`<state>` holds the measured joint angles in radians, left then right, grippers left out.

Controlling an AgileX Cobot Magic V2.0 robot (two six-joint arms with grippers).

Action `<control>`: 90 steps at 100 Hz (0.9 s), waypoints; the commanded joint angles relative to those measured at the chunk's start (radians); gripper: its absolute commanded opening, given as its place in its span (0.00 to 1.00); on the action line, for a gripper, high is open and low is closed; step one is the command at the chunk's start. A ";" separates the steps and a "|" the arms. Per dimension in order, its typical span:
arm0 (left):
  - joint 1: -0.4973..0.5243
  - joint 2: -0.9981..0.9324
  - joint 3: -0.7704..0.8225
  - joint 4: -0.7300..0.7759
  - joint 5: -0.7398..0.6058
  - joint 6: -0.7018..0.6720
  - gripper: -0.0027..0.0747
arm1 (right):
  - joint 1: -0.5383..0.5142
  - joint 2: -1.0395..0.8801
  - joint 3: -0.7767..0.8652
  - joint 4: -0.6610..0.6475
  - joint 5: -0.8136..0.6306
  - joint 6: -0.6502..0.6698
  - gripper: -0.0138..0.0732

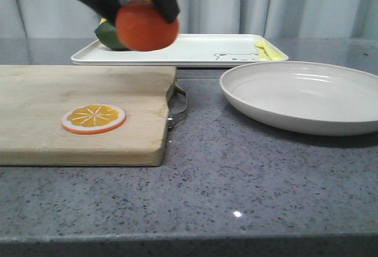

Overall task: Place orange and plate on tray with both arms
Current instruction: 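Carry the orange with the left gripper over to the white plate and lower it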

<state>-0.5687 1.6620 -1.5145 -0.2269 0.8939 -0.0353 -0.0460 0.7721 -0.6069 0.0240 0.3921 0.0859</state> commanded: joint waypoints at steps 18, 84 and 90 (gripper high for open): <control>-0.170 0.086 -0.211 -0.025 -0.038 0.001 0.47 | -0.004 0.001 -0.037 0.001 -0.061 -0.005 0.09; -0.227 0.309 -0.368 -0.163 -0.042 0.026 0.47 | -0.004 0.001 -0.037 0.001 -0.071 -0.005 0.09; -0.227 0.311 -0.368 -0.177 -0.051 0.055 0.48 | -0.004 0.001 -0.037 0.001 -0.070 -0.005 0.09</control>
<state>-0.7872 2.0284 -1.8481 -0.3474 0.8955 -0.0098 -0.0460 0.7721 -0.6069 0.0240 0.3943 0.0859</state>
